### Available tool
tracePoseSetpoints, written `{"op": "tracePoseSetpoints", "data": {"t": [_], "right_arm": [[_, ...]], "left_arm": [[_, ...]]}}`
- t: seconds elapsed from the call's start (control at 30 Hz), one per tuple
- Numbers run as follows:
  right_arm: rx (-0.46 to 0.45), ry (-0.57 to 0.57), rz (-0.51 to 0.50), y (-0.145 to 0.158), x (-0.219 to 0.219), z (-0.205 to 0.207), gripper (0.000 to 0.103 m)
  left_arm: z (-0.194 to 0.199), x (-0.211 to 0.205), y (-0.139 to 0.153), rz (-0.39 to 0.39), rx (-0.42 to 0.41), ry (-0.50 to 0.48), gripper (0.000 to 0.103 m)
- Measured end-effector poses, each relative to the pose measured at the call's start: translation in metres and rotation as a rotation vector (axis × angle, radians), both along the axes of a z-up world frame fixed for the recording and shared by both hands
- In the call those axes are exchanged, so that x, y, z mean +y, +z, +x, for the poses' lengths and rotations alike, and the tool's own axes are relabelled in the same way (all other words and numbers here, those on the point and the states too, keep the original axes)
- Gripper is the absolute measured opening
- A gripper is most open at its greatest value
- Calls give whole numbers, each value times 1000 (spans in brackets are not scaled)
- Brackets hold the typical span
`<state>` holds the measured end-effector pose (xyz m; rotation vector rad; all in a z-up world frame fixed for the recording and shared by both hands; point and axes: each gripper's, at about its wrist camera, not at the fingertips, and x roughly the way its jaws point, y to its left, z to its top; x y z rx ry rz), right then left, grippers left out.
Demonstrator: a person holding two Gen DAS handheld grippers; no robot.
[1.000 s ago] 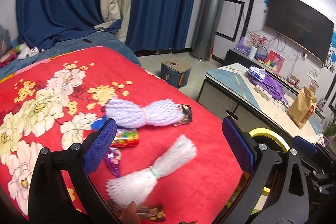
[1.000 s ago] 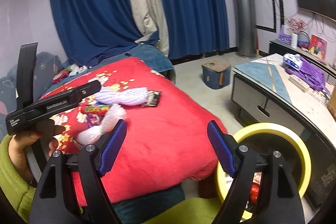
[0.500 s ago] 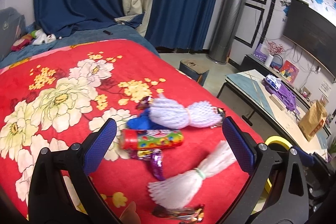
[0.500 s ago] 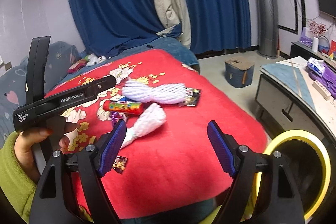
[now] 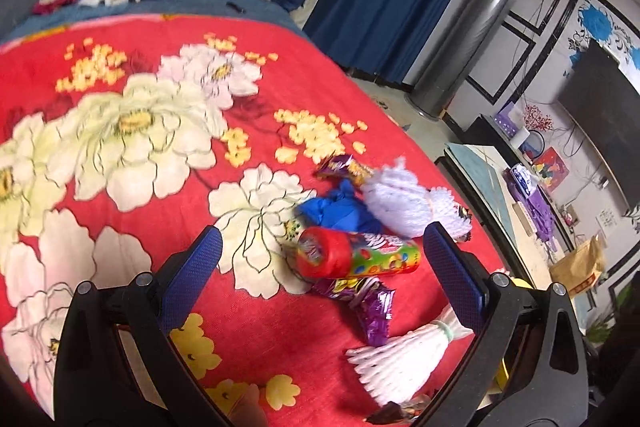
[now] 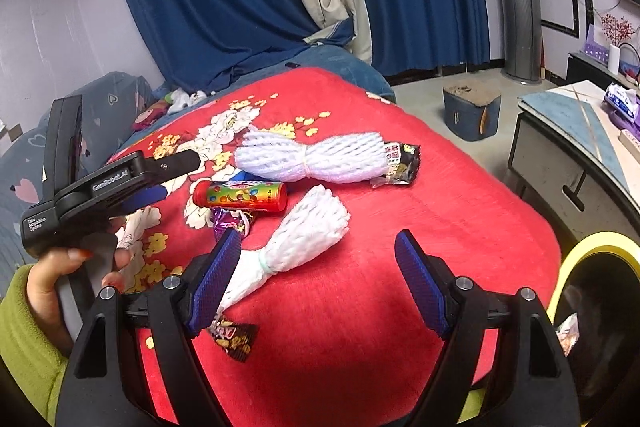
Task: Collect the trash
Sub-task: 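Move both tools back over the bed toward the candy tube and foam nets, then grasp the white foam net with the right tool while the left tool grasps the red candy tube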
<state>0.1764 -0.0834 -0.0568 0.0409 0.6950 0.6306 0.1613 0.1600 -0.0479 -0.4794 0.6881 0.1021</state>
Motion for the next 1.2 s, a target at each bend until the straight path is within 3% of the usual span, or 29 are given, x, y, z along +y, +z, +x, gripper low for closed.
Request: {"op": "tracePoseSetpoints", "data": {"t": [0.17, 0.37, 0.7, 0.83, 1.03, 1.13, 1.2], "right_arm": [[20, 5, -17, -9, 14, 9, 77], [64, 22, -24, -22, 27, 20, 76], [140, 23, 40, -35, 28, 28, 36], [130, 7, 67, -33, 21, 26, 30], [101, -27, 97, -24, 10, 23, 28], [89, -37, 102, -21, 6, 21, 27], [79, -43, 103, -19, 3, 20, 26]], "left_arm": [[3, 6, -14, -114, 12, -15, 85], [6, 4, -21, -159, 5, -16, 71], [12, 6, -28, -244, 2, -23, 69], [13, 6, -30, -268, 4, -26, 61], [12, 5, -29, -277, -1, -27, 49], [12, 4, -27, -275, 2, -39, 32], [12, 0, -24, -265, 7, -53, 29]]}}
